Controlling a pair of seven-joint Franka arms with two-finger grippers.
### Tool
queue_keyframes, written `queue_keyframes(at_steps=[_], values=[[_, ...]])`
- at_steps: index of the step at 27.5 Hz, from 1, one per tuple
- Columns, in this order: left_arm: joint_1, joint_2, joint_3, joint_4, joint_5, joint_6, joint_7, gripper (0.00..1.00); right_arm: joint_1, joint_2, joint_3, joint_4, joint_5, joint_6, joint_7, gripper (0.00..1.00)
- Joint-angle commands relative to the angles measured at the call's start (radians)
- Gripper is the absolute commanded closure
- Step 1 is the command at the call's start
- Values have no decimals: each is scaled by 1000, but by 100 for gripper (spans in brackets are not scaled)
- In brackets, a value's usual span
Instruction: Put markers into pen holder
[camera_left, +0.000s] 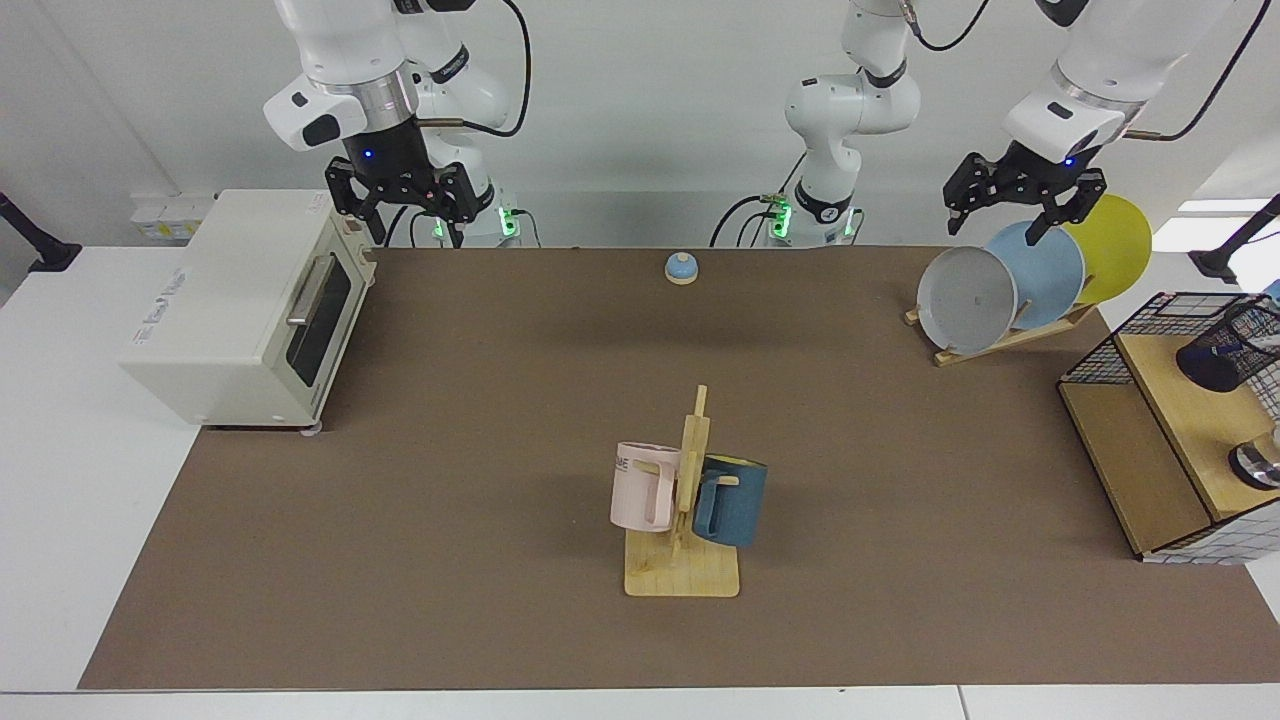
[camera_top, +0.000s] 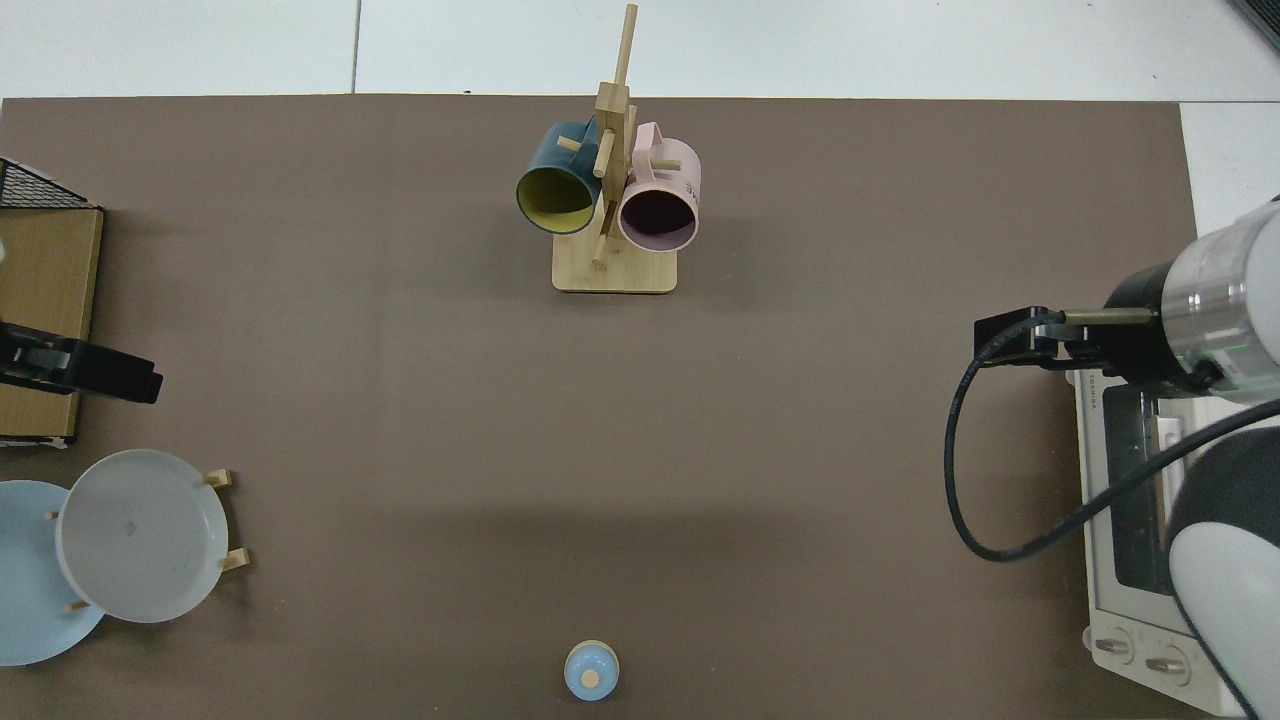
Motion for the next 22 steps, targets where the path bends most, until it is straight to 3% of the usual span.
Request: queue_keyframes(at_steps=[1, 22], values=[[-18, 10, 8, 29, -1, -21, -11, 0, -20, -17, 12, -21, 10, 21, -13, 0], [-11, -7, 10, 21, 3, -25, -2, 0, -21, -17, 12, -21, 10, 21, -13, 0]])
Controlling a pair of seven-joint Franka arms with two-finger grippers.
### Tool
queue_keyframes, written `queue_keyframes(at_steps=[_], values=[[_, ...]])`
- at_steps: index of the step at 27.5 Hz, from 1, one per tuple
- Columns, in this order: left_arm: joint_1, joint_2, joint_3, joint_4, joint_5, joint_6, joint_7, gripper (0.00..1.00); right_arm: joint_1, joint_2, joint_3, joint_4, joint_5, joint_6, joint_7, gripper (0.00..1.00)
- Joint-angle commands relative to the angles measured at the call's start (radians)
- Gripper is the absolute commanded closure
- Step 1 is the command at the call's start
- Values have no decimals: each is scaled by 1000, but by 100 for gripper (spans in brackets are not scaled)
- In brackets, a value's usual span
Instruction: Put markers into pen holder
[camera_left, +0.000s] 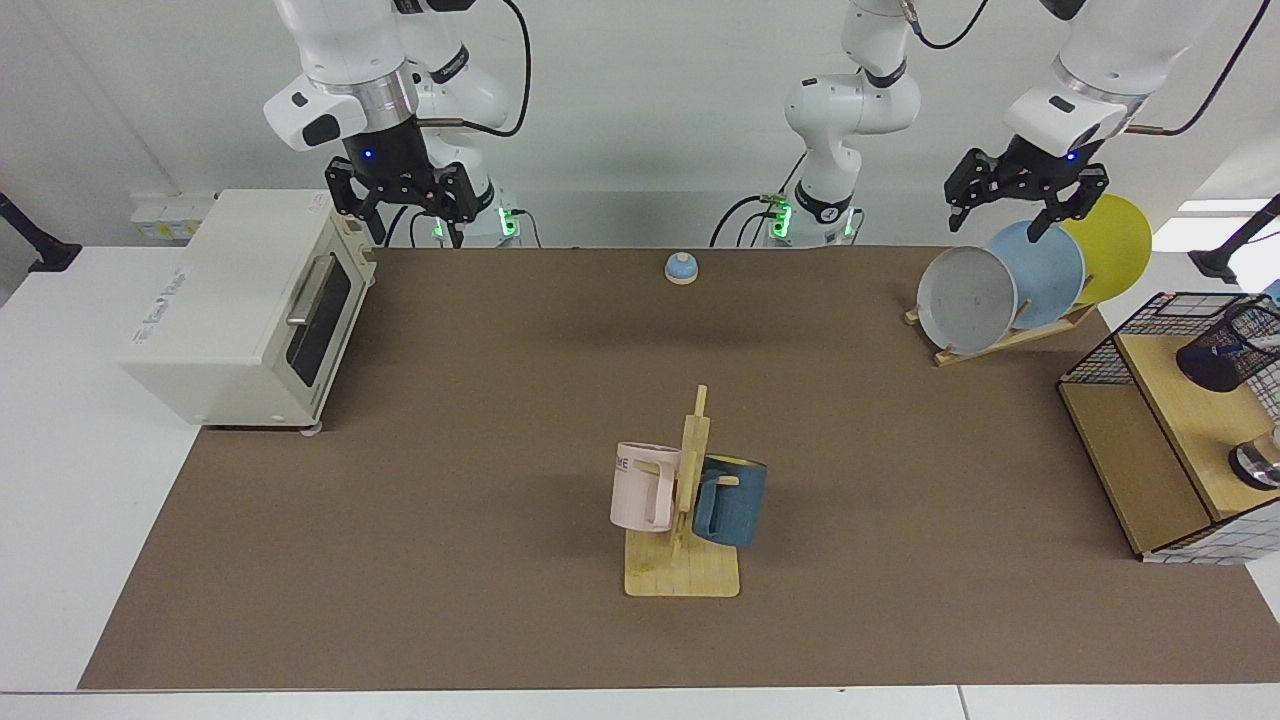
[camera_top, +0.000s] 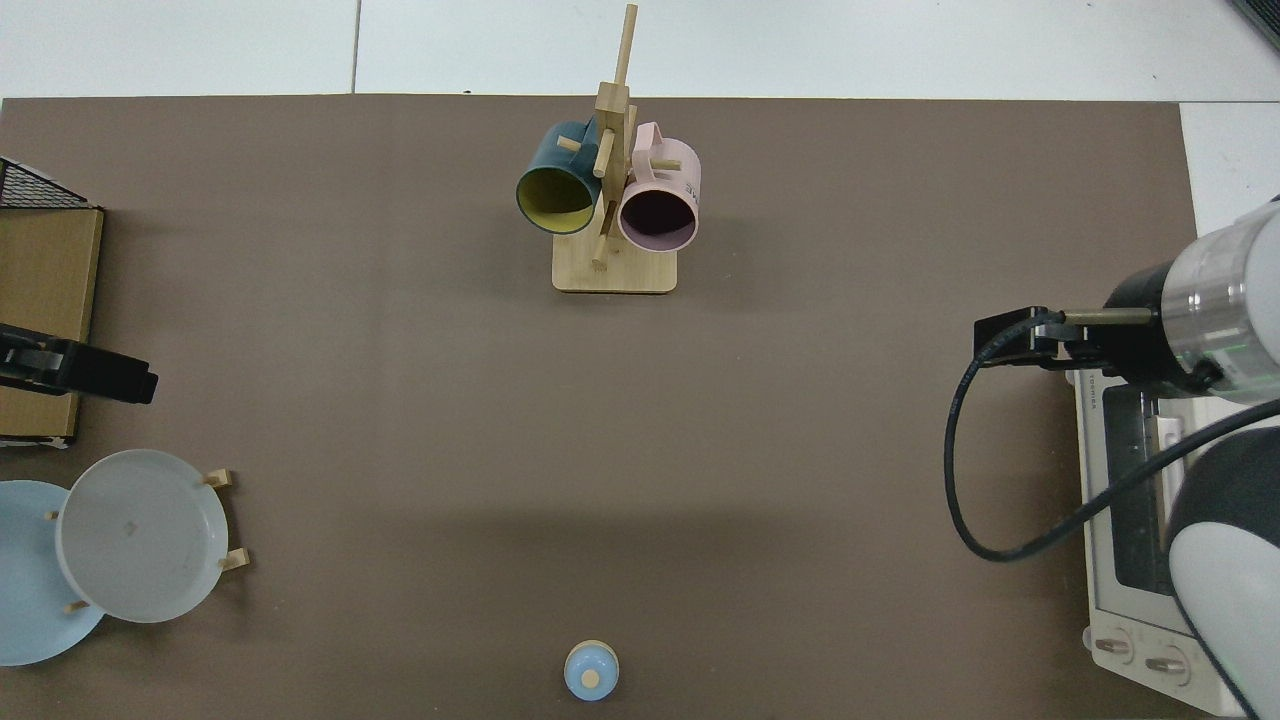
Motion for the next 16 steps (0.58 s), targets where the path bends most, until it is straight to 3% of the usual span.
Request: queue_keyframes(at_steps=[1, 16], values=[[-10, -3, 8, 15, 3, -20, -1, 0, -21, -17, 12, -21, 10, 21, -13, 0], [-7, -5, 11, 12, 3, -25, -1, 0, -14, -27, 13, -27, 8, -27, -54, 0]])
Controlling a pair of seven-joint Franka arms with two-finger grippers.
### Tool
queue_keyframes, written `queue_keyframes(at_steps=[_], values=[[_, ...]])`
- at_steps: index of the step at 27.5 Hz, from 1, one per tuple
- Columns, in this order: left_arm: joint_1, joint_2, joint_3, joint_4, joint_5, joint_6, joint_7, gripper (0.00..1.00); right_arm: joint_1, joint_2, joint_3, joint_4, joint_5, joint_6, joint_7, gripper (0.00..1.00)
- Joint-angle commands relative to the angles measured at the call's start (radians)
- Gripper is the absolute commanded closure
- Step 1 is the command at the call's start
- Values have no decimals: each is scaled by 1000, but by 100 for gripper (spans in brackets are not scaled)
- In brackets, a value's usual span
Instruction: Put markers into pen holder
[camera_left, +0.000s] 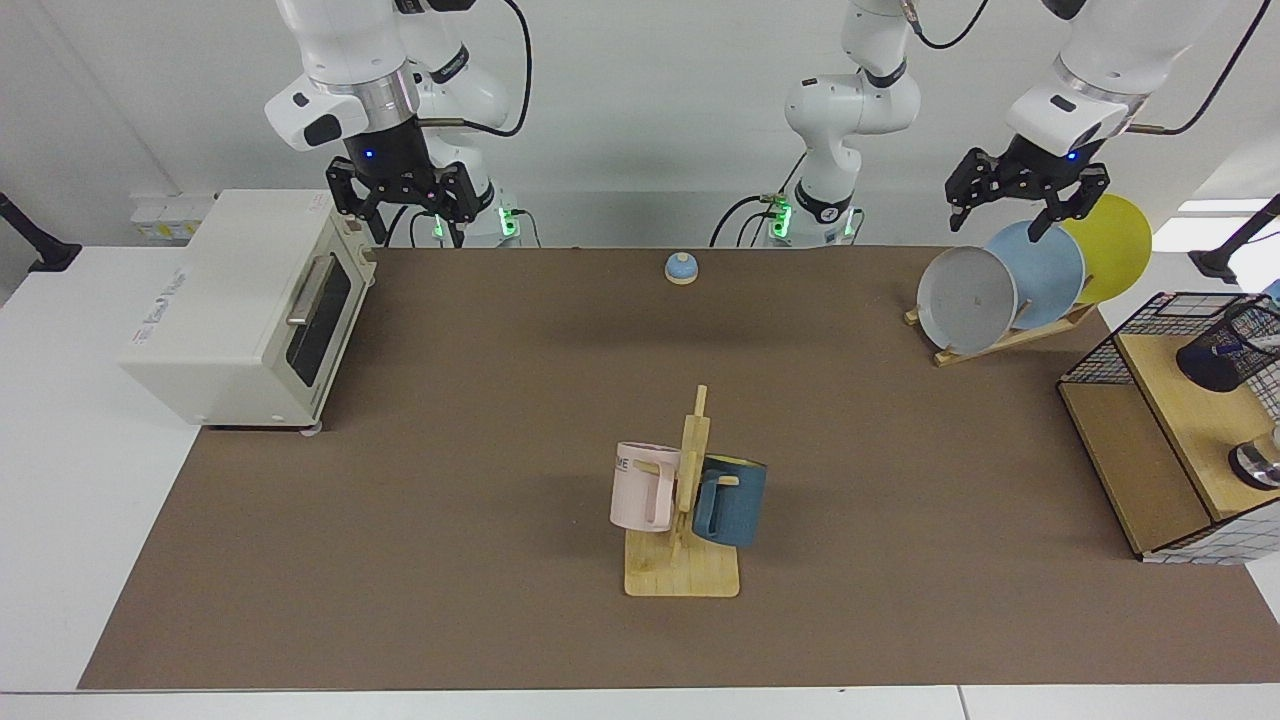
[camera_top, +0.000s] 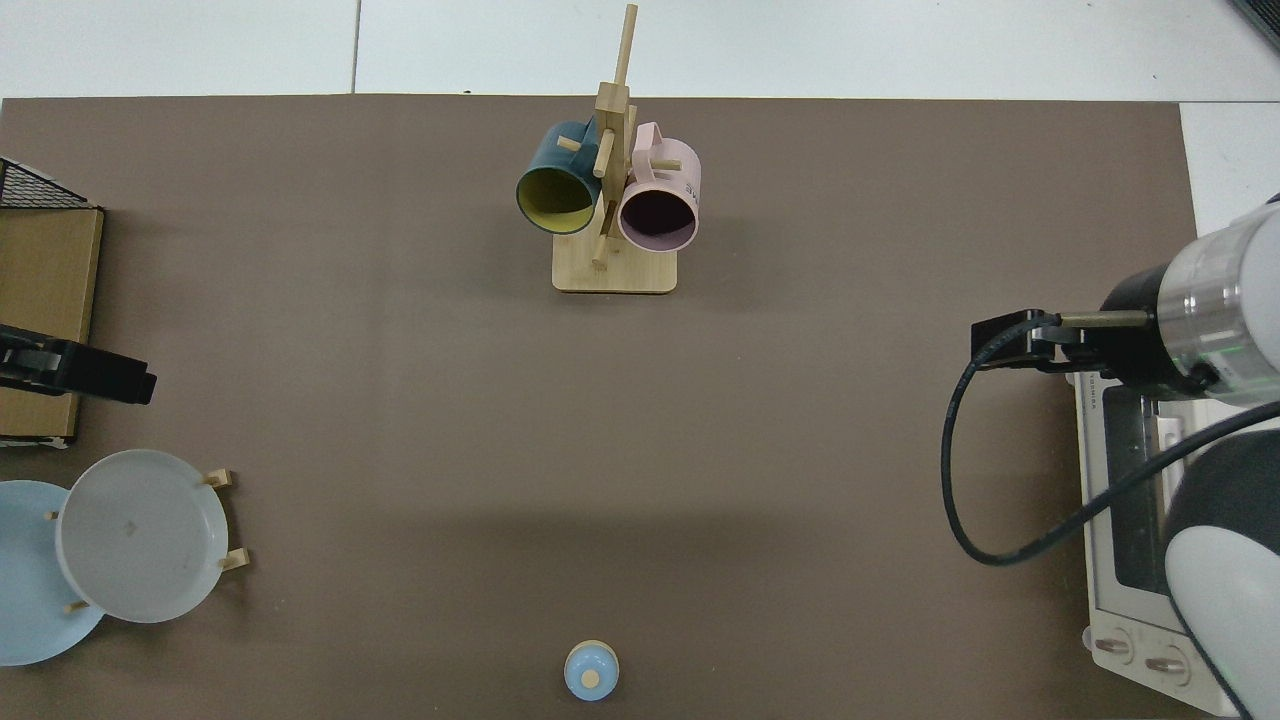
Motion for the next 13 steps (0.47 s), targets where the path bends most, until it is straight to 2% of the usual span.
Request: queue_keyframes(at_steps=[1, 13], values=[[-7, -4, 9, 12, 3, -24, -1, 0, -14, -27, 9, -27, 8, -30, -65, 0], [-5, -4, 7, 10, 1, -24, -2, 0, -17, -33, 9, -31, 8, -50, -82, 0]])
